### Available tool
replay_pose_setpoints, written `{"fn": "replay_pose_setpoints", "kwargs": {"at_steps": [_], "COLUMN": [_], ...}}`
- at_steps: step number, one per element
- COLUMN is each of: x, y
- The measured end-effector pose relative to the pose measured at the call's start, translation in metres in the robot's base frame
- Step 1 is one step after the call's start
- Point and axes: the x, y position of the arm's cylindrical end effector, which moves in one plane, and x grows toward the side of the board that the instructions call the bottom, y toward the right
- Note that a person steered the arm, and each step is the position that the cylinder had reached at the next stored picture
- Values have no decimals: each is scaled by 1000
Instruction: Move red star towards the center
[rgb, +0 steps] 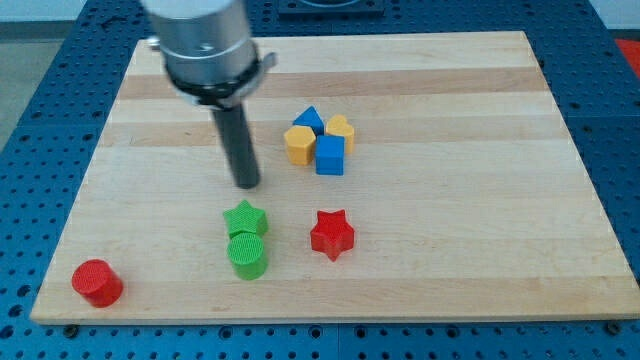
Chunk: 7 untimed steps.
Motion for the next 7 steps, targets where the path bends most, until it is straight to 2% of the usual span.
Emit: {"fn": "replay_pose_setpoints", "kwargs": {"at_steps": [1,2,3,4,7], "x": [6,12,47,91,117], "y": [89,144,163,158,99]}}
